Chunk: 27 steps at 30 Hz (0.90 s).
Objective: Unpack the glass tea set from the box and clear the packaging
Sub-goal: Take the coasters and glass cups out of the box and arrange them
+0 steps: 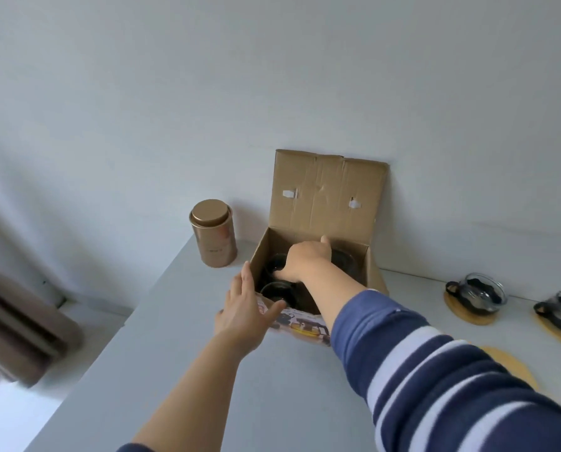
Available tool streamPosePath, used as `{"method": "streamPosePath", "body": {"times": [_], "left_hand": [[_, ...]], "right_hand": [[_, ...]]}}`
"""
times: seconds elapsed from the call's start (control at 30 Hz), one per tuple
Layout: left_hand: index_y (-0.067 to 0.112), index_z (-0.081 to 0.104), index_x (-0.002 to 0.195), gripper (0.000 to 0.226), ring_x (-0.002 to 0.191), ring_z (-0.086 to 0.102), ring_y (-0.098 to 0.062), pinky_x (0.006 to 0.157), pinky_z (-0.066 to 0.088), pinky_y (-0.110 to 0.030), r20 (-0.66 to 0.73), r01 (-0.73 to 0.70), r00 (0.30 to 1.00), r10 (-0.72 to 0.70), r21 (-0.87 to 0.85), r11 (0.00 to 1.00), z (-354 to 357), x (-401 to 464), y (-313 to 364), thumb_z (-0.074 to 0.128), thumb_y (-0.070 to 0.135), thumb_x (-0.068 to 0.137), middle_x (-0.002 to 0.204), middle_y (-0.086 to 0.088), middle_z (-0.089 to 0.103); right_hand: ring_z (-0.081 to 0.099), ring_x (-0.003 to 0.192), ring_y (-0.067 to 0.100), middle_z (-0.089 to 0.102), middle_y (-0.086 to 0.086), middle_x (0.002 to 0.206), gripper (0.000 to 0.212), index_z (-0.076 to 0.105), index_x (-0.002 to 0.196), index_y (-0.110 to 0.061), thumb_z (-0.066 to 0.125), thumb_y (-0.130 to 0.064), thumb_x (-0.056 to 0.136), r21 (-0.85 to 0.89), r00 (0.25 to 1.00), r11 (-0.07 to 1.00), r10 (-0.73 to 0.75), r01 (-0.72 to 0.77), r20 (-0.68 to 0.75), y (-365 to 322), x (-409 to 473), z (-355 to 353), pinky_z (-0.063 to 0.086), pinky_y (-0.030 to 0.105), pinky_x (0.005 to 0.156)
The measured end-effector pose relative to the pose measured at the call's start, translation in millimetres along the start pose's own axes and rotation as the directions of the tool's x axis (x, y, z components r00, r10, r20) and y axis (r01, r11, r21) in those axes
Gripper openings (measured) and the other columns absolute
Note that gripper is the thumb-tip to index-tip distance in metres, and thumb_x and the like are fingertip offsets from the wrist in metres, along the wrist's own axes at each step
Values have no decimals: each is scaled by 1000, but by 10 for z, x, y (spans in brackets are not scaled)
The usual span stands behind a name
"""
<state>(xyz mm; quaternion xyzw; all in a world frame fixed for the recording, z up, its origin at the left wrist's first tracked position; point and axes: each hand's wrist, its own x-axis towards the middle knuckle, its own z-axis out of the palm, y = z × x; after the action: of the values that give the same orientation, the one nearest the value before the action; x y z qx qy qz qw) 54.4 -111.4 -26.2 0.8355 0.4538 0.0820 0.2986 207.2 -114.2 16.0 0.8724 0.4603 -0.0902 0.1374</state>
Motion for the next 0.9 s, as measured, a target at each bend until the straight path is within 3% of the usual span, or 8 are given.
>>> {"method": "streamPosePath", "body": {"times": [0.13, 0.27, 0.4, 0.57, 0.63, 0.77, 0.83, 0.9], "left_hand": [[29, -15, 151, 98, 144, 22, -20, 108, 33, -44, -22, -10, 1000, 9, -33, 999, 33, 19, -33, 53, 59, 86, 159, 8, 6], [26, -16, 151, 97, 145, 21, -19, 109, 30, -43, -41, -4, 999, 4, 7, 1000, 36, 29, -20, 49, 60, 87, 159, 7, 5], [21, -12, 152, 97, 144, 21, -20, 109, 28, -44, -44, 31, 999, -26, 119, 992, -1, 53, 10, 46, 64, 86, 158, 3, 8], [17, 7, 150, 96, 138, 23, -21, 110, 27, -46, -70, 61, 996, -47, 212, 975, -77, 62, 128, 53, 63, 78, 149, 0, 18], [13, 22, 142, 91, 130, 26, -24, 107, 26, -40, -136, 65, 991, -22, 323, 944, -138, 90, 225, 58, 61, 73, 138, -3, 24], [13, 42, 125, 66, 117, 40, -25, 98, 33, -35, -137, -41, 980, 147, 581, 813, -219, 193, 481, 65, 50, 76, 123, -4, 42], [16, 48, 121, 55, 112, 52, -23, 96, 38, -35, -38, -97, 988, 149, 602, 793, -194, 281, 576, 66, 45, 79, 117, -2, 56], [15, 43, 131, 60, 111, 58, -23, 99, 39, -35, 78, -86, 996, 49, 607, 790, -141, 379, 636, 66, 38, 81, 114, -1, 63]], "right_hand": [[46, 129, 31, 61, 4, 126, 70, 60, 123, -21, 39, -74, 82, -106, 990, 989, 116, -107, 82, -206, 203, 80, 14, 53, 111], [49, 125, 31, 64, 6, 121, 58, 63, 117, -21, 43, -65, 86, -116, 982, 979, 174, -165, 75, -329, 306, 122, 11, 57, 110], [58, 106, 26, 65, 2, 96, 51, 63, 100, -21, 53, -66, 79, 0, 988, 988, 154, -154, -9, -280, 227, 60, 21, 52, 106], [59, 101, 27, 66, 2, 101, 59, 60, 99, -17, 63, -67, 68, 273, 990, 957, 120, -96, -73, -83, 66, -145, 33, 45, 99], [59, 103, 29, 64, 4, 104, 67, 59, 105, -14, 69, -65, 64, 418, 990, 903, 133, -100, -51, 29, -12, -240, 41, 40, 95], [61, 93, 25, 60, 4, 103, 71, 56, 117, -7, 72, -55, 66, 683, 975, 729, 177, -41, -131, 282, -153, -323, 45, 29, 63], [58, 104, 25, 55, 4, 119, 80, 45, 129, -10, 75, -49, 66, 795, 953, 607, 229, 19, -198, 418, -215, -316, 46, 31, 69], [53, 114, 25, 46, 5, 129, 87, 36, 137, -15, 76, -47, 66, 863, 933, 503, 284, 51, -220, 540, -297, -273, 48, 32, 80]]}}
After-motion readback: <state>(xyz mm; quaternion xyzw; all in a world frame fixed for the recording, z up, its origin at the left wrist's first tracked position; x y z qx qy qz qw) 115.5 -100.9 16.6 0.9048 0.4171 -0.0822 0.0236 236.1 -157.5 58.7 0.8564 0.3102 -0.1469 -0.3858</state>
